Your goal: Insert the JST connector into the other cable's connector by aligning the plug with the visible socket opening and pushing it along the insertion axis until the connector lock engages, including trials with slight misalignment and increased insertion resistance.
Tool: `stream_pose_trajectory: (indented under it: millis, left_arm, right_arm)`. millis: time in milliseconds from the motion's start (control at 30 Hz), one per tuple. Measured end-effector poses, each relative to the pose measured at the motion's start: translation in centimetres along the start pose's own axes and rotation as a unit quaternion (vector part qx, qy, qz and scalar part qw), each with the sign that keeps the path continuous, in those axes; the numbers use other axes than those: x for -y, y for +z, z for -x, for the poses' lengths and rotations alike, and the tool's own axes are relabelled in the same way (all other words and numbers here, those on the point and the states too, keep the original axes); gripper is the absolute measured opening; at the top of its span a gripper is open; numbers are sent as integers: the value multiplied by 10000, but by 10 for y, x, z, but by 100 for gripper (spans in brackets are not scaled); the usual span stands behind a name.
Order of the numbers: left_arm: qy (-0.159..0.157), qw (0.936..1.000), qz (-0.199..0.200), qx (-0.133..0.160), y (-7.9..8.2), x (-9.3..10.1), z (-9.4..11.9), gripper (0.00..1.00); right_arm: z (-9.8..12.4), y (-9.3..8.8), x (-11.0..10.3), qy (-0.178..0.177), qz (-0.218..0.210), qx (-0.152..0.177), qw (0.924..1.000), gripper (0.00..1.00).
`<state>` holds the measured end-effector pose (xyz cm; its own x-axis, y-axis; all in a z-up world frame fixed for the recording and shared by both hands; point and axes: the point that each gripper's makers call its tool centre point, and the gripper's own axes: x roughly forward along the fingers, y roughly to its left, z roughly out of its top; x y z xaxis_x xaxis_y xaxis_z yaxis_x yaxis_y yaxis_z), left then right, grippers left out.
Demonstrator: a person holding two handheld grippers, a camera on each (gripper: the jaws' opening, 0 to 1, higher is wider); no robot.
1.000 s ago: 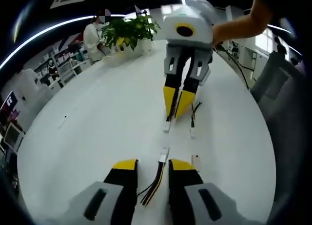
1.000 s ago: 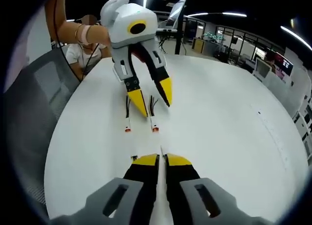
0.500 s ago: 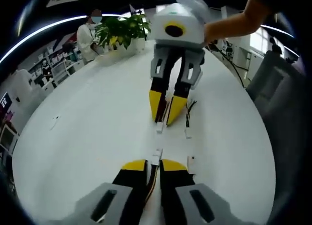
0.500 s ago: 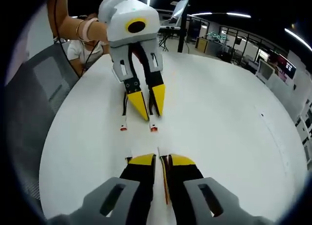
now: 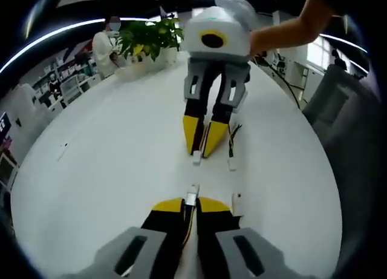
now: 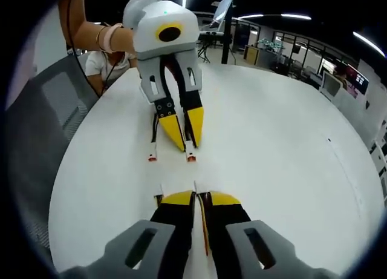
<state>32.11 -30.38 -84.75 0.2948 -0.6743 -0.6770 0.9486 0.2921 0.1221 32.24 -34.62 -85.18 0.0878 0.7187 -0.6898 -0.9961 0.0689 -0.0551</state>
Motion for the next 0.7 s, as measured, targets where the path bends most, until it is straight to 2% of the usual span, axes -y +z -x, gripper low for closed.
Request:
stream_pose_trajectory:
  millis: [167, 267, 400, 633, 700]
  left_arm:
    - [-29, 10000, -64, 6, 0, 0, 0, 0]
    - [-36, 10000, 48, 23, 0, -1, 0, 0]
    - [-115, 9998, 58, 136, 0, -1, 1, 0]
    - [-128, 9988, 378, 276, 0, -1, 1, 0]
    - [-135, 9976, 609, 313, 0, -1, 1, 0]
  right_arm:
    - [-1, 2, 0, 30, 7, 35, 10000, 5]
    - [-1, 2, 0, 35, -18, 39, 10000, 5]
    - [-1, 1, 3, -39, -125, 36, 9999, 5]
    - [-1, 1, 1, -19, -212, 40, 9998, 4]
    - [-1, 0, -1, -11, -205, 25, 9998, 4]
